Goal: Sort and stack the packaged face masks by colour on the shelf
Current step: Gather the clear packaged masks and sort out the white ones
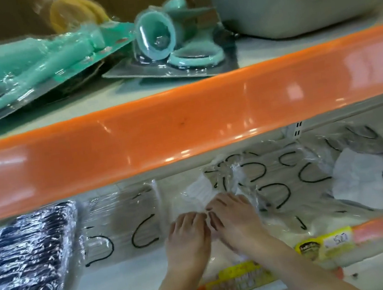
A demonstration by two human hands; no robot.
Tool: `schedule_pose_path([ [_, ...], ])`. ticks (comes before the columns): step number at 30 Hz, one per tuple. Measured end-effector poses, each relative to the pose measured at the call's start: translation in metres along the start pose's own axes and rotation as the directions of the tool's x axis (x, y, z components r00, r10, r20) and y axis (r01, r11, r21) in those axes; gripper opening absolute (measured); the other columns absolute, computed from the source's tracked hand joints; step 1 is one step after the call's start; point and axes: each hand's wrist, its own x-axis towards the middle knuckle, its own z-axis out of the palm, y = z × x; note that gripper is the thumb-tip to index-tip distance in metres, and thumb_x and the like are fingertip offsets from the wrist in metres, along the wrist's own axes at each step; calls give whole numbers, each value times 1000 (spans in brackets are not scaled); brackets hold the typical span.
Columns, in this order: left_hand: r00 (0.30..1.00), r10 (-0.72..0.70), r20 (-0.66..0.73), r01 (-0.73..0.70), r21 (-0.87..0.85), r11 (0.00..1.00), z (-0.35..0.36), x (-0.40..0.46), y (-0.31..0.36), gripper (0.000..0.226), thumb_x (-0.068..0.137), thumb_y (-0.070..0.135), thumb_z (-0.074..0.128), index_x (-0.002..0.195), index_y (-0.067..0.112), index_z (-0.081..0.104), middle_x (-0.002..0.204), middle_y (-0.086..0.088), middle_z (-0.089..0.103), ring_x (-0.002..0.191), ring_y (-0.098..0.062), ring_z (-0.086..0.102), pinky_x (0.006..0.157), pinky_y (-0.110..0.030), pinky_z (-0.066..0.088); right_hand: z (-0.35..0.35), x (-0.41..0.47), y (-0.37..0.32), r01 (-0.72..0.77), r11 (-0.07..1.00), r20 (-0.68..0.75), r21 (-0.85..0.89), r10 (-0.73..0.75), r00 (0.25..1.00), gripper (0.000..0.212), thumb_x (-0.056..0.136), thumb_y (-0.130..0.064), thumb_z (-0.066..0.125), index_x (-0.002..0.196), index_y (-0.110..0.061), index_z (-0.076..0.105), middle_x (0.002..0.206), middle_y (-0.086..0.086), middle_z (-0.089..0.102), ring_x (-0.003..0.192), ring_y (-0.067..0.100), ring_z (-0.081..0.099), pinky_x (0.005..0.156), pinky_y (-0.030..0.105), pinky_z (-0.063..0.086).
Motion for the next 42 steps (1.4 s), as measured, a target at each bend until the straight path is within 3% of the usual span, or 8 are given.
schedule_pose_path([
  [5,998,56,-12,-57,-70,996,24,20,49,23,77,23,45,77,21,68,80,6,65,79,-19,63,68,-27,42,-18,-11,54,-80,997,-104,-15,78,992,27,80,-29,41,80,-21,67,82,-4,62,78,21,61,69,32,49],
  [13,991,132,-23,-134,-115,984,54,48,122,23,78,22,48,86,16,68,89,1,64,87,-21,56,74,-31,44,-55,-24,136,-150,985,-36,-89,147,988,38,74,-27,37,90,-12,68,90,7,63,81,30,64,63,37,53],
  [18,983,180,26,-173,-171,970,66,55,146,26,84,30,47,98,17,64,99,2,63,93,-18,55,78,-26,38,-67,-36,168,-131,987,-33,-97,129,991,37,82,-31,40,99,-10,65,100,7,63,85,29,63,65,38,53],
  [25,964,150,220,-144,-40,989,71,59,153,42,79,49,42,96,21,69,98,4,68,90,-17,66,69,-28,53,-67,-48,188,-159,980,143,-123,176,974,51,80,-46,41,110,-13,66,115,3,64,101,26,64,81,37,53],
  [29,957,150,247,-166,45,985,73,62,152,51,52,53,82,89,21,71,92,2,70,82,-18,69,62,-32,55,-67,-51,189,-132,986,223,-101,152,963,62,70,-51,43,118,-19,64,122,0,63,108,23,62,85,36,51],
  [33,960,156,234,-170,42,984,79,58,148,56,46,46,89,91,19,68,90,2,67,82,-21,67,61,-34,53,-66,-52,192,-105,991,207,-77,119,971,64,70,-63,45,113,-21,67,119,-1,65,104,23,64,81,37,53],
  [39,979,154,134,-163,59,985,77,55,153,43,53,37,89,87,20,69,83,5,66,76,-18,65,60,-29,53,-57,-56,187,-117,992,83,-52,121,989,56,56,-40,88,104,-19,70,109,1,68,97,26,67,76,42,54],
  [42,984,146,104,-151,47,987,78,54,153,33,56,28,88,80,20,66,77,5,64,72,-18,63,56,-28,50,-55,-60,183,-124,990,17,-68,125,992,49,58,-29,89,102,-20,71,106,-1,68,97,23,67,77,41,54],
])
